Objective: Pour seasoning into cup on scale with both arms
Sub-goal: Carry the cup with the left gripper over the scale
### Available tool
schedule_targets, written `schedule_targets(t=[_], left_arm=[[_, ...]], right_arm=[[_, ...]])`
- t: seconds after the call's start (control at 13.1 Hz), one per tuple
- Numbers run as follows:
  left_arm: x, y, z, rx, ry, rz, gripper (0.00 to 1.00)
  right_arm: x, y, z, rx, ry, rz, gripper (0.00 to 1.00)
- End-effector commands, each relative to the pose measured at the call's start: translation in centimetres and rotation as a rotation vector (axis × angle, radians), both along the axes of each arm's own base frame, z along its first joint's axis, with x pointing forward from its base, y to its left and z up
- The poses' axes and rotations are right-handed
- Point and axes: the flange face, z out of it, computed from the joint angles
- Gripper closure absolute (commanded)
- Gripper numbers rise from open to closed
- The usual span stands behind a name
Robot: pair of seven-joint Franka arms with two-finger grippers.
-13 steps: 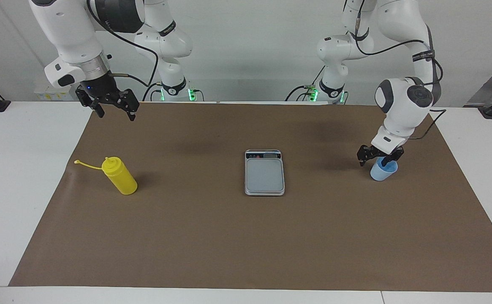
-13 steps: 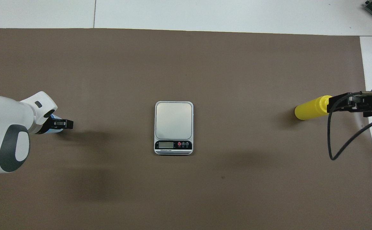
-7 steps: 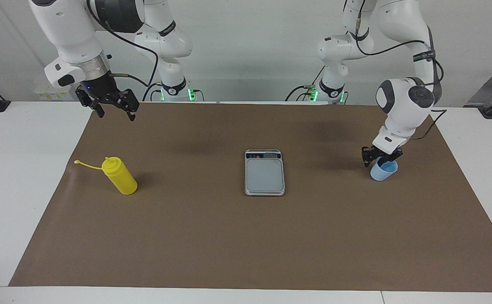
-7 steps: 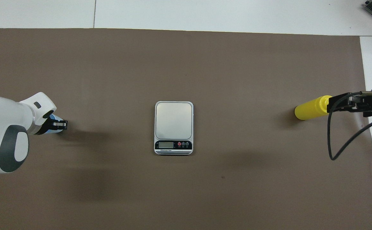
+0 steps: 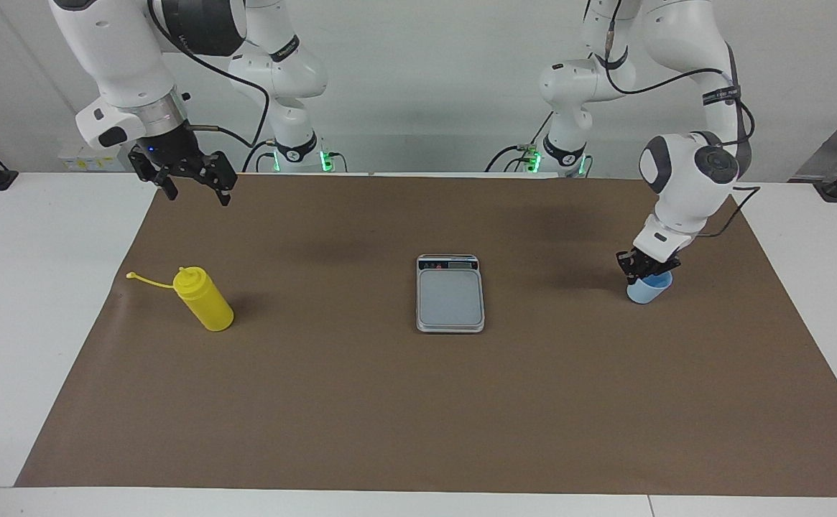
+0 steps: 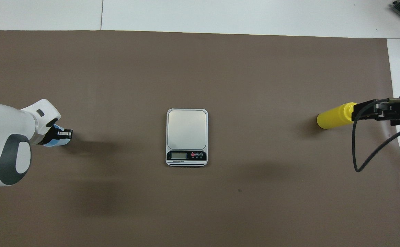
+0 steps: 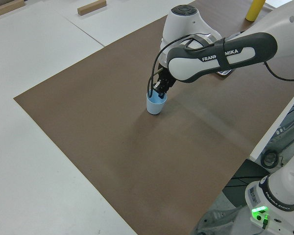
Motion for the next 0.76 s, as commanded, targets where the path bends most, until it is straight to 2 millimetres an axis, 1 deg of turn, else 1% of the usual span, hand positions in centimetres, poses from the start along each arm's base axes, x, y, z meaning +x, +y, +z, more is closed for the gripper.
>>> schedule_targets(t=[0.0,0.15,0.23,0.31,0.38,0.69], left_arm=[[-0.1,-0.3,0.0,0.011,-0.02,-0.021,0.91],[0.5,-0.7,0.5,0.009,-0.027,-0.02,0.91],[0.8,-1.5,1.0,0.007,-0.035,-0.033,0.92],[1.0,-2.6,0.9,0.004,-0.032,-0.047,0.92],[1.2,-3.2,1.2,0.002,-0.034,-0.039,0.94],[1.4,-9.2,2.3,-0.012,-0.054,0.004,0.95]], right_arm=[[-0.6,-0.2,0.1,0.019,-0.005,0.012,0.0],[-0.6,-0.2,0.1,0.019,-0.006,0.012,0.0],[-0.6,-0.2,0.1,0.019,-0.005,0.012,0.0],[-0.6,-0.2,0.1,0.019,-0.006,0.012,0.0],[-0.6,-0.2,0.1,0.019,-0.006,0.012,0.0],[-0.6,-0.2,0.1,0.019,-0.006,0.012,0.0]])
